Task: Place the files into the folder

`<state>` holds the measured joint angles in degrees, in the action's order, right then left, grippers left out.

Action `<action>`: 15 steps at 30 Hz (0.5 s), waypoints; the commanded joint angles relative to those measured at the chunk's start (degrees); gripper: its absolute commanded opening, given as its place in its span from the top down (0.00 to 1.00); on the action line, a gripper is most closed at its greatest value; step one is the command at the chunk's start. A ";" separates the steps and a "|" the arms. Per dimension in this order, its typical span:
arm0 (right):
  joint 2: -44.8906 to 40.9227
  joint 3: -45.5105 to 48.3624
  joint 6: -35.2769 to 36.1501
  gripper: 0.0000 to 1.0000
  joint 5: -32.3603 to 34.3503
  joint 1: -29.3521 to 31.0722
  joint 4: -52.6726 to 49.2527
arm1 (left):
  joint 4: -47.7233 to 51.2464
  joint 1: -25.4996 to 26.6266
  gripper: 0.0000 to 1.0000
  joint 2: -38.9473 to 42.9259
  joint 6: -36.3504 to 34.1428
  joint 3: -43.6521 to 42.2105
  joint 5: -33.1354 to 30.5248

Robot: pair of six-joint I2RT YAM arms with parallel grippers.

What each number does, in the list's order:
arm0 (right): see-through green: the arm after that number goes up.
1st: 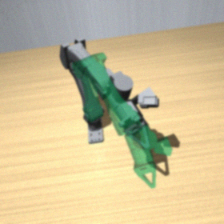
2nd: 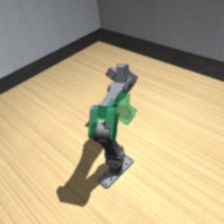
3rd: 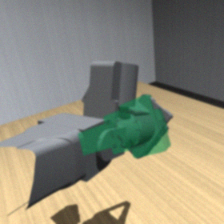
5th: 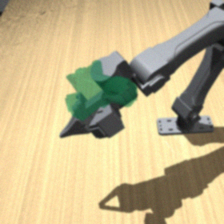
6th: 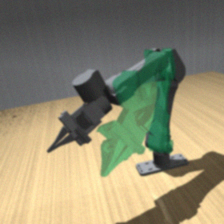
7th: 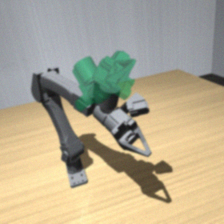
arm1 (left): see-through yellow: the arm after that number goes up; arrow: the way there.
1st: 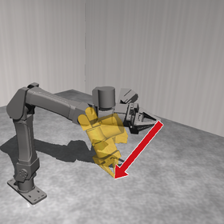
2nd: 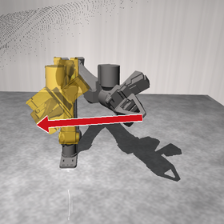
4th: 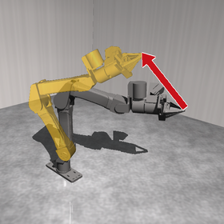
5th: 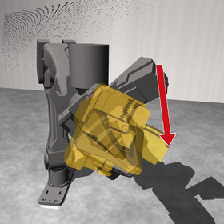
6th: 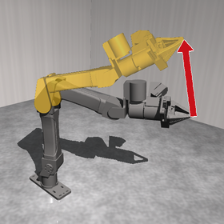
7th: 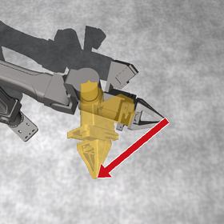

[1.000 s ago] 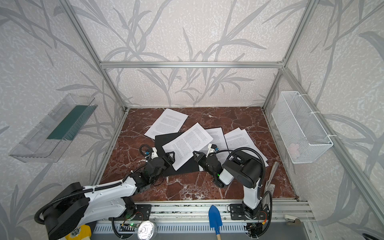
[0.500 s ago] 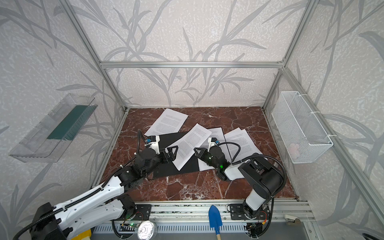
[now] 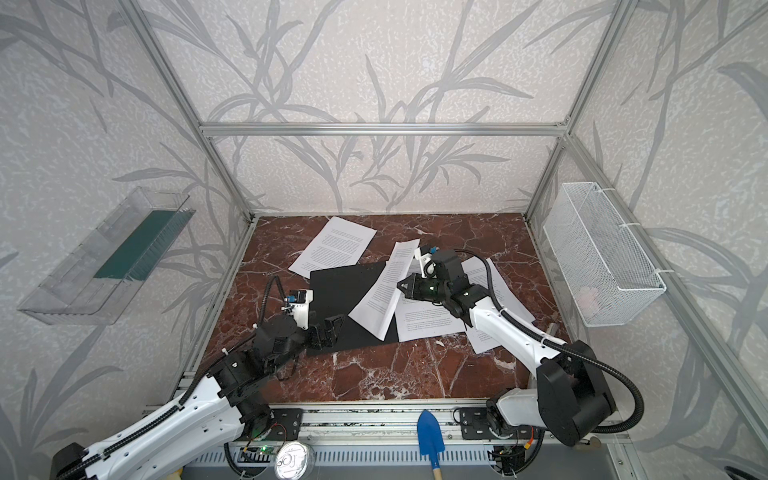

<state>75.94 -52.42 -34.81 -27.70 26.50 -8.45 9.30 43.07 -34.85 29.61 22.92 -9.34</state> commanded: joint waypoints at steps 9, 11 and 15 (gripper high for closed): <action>8.80 -15.56 27.84 1.00 29.09 -2.68 -45.36 | -1.21 0.38 0.01 6.09 -2.10 -2.14 -2.18; 12.54 -16.97 28.45 1.00 34.77 -2.79 -45.55 | -1.26 0.39 0.01 5.37 -2.22 -2.03 -2.18; 20.99 -22.41 28.88 1.00 43.42 -2.77 -48.14 | -2.04 0.35 0.01 4.16 -2.64 -2.12 -1.75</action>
<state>94.19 -71.46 -8.54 4.64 23.86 -50.68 8.32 43.18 -30.20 28.32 21.21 -10.59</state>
